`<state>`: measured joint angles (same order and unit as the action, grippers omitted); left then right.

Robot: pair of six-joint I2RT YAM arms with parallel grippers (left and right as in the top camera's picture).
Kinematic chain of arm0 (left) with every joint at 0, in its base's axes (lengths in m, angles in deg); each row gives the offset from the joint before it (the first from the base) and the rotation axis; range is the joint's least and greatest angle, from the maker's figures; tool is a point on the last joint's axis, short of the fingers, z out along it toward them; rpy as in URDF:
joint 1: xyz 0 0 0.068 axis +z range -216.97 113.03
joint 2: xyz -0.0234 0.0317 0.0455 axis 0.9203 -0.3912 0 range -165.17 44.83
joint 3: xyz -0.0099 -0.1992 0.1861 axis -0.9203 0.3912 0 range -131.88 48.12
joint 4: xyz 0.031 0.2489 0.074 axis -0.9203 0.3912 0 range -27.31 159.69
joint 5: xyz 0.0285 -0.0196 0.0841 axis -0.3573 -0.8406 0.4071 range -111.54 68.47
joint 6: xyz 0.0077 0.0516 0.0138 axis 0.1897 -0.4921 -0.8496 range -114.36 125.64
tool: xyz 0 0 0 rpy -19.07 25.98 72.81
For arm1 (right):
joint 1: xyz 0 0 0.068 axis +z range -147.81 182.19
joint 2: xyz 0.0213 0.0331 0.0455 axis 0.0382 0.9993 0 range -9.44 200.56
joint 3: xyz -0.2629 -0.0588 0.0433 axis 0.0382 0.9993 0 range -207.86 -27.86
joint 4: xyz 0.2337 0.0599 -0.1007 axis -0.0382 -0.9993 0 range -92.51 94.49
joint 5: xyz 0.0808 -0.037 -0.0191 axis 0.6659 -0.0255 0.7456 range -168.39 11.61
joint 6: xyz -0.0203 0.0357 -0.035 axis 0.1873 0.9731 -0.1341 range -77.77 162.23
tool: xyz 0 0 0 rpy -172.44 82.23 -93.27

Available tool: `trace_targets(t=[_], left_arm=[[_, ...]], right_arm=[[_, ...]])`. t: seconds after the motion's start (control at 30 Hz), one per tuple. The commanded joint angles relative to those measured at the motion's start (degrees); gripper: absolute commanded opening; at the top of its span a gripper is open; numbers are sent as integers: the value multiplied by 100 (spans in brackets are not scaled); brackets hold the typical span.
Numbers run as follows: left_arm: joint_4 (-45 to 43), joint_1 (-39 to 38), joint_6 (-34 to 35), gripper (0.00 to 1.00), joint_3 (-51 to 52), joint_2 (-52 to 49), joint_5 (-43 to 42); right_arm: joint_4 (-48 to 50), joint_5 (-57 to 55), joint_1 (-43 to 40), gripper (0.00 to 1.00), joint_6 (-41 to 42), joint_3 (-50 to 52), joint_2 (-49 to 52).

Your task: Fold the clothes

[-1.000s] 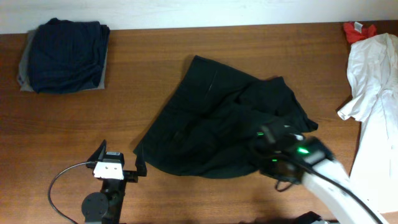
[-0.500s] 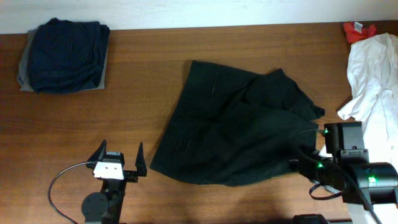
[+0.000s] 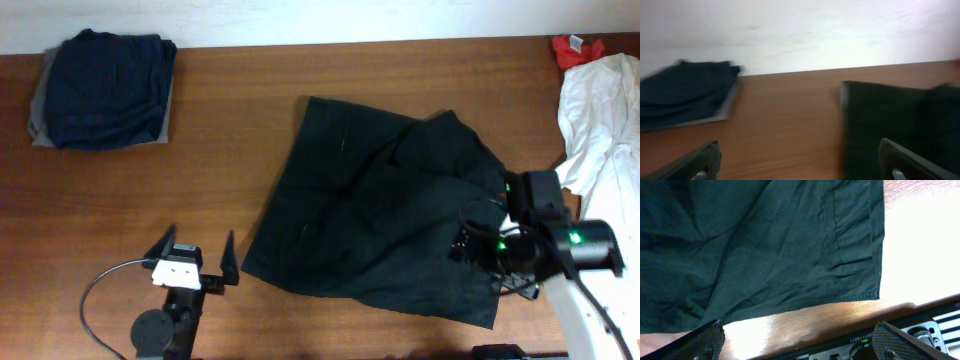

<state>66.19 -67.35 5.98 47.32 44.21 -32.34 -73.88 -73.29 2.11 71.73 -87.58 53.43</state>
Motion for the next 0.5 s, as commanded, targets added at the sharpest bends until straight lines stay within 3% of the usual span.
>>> trace_targets(t=[0.0,0.17,0.3,0.47], left_arm=[[-52,17,697,99,22,26,-2177],[-391,17,699,99,22,26,-2855],[-1058,17,1165,99,-175,20,-3034],[-625,20,925,99,-1104,-549,-2839]], right_arm=[[190,118,-31,98,-55,-83,474],[254,184,-31,98,-55,-83,1270],[262,184,-31,98,-55,-83,1849],[431,184,-33,98,-55,-83,2490]])
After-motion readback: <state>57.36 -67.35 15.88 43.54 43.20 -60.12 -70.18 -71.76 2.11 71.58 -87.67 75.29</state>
